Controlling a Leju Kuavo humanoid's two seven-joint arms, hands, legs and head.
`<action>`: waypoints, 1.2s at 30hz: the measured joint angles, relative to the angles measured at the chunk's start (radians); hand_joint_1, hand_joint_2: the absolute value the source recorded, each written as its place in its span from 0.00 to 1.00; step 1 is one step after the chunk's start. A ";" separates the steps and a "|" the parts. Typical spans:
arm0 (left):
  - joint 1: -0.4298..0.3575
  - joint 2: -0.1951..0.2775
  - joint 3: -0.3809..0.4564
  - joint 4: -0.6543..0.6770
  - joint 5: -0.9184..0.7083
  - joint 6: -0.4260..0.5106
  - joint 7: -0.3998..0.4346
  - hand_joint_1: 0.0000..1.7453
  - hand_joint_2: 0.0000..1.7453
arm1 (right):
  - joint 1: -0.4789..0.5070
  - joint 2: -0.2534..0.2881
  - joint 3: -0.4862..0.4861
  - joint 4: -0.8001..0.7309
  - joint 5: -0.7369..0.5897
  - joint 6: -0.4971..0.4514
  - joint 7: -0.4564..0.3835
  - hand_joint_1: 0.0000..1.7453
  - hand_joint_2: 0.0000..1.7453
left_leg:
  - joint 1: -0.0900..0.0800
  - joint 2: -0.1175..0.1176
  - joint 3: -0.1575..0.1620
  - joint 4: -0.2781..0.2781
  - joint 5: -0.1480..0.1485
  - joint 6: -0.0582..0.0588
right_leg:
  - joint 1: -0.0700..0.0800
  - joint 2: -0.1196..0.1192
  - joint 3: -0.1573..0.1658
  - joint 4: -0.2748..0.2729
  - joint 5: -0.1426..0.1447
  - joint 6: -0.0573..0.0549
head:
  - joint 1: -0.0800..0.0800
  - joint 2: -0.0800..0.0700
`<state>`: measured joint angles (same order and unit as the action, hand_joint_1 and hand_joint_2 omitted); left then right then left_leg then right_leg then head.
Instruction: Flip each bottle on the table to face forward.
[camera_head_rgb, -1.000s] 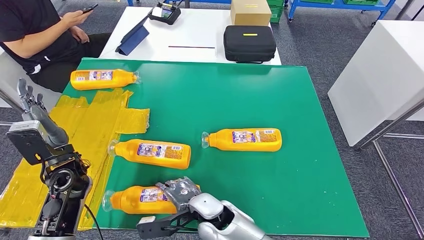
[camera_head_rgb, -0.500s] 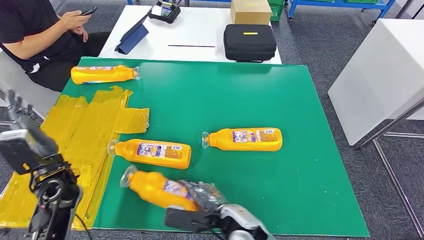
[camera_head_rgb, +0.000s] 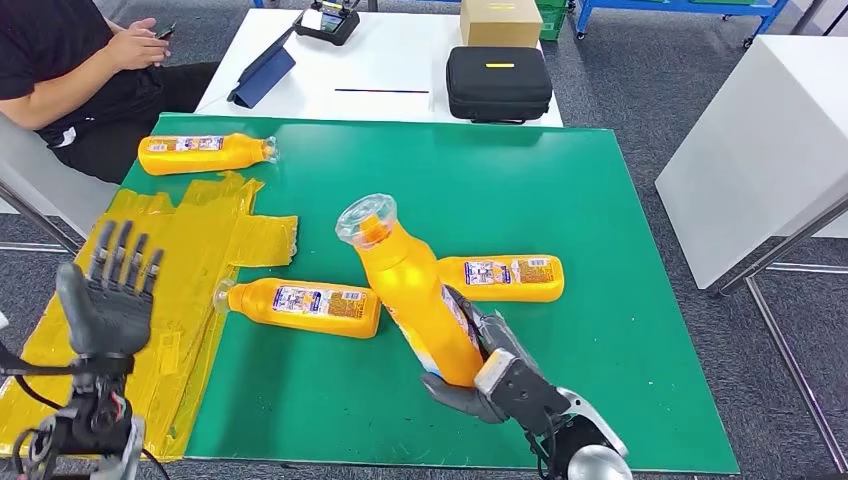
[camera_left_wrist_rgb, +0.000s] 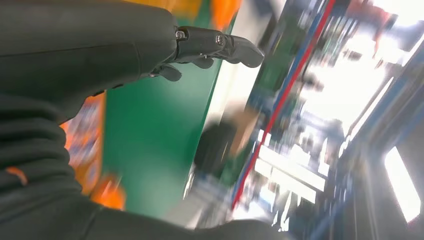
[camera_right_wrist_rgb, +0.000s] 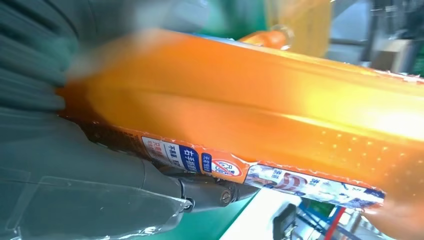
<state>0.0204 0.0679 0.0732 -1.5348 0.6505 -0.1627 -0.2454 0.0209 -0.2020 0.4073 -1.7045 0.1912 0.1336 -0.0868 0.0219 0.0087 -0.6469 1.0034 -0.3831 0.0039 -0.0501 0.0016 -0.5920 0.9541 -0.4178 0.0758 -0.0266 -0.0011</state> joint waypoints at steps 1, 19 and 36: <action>0.022 0.000 -0.012 -0.018 0.032 -0.032 0.013 0.00 1.00 | -0.005 -0.001 -0.002 0.001 -0.010 0.000 -0.007 1.00 1.00 | 0.000 0.000 -0.001 0.000 0.000 0.000 | 0.000 0.000 0.000 0.000 0.000 0.000 | 0.000 0.000; -0.065 -0.011 -0.336 -0.062 0.076 0.000 0.026 0.00 1.00 | -0.380 0.245 0.142 0.387 0.025 -0.103 0.129 1.00 1.00 | 0.001 -0.001 -0.003 0.000 0.006 0.002 | 0.000 -0.001 -0.002 0.001 0.003 0.002 | 0.000 0.000; -0.177 -0.049 -0.390 -0.012 -0.029 0.175 -0.046 0.00 1.00 | -0.470 0.382 0.339 0.526 0.172 -0.138 0.197 1.00 1.00 | 0.001 -0.001 -0.005 0.000 0.006 0.001 | 0.001 -0.001 -0.004 0.001 0.003 0.002 | 0.000 0.000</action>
<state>-0.1566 0.0193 -0.3165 -1.5463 0.6219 0.0126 -0.2912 -0.4489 0.1797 0.7468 -1.1783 0.3636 -0.0041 0.1104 0.0229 0.0078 -0.6514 1.0035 -0.3772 0.0054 -0.0494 0.0010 -0.5957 0.9550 -0.4147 0.0779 -0.0266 -0.0011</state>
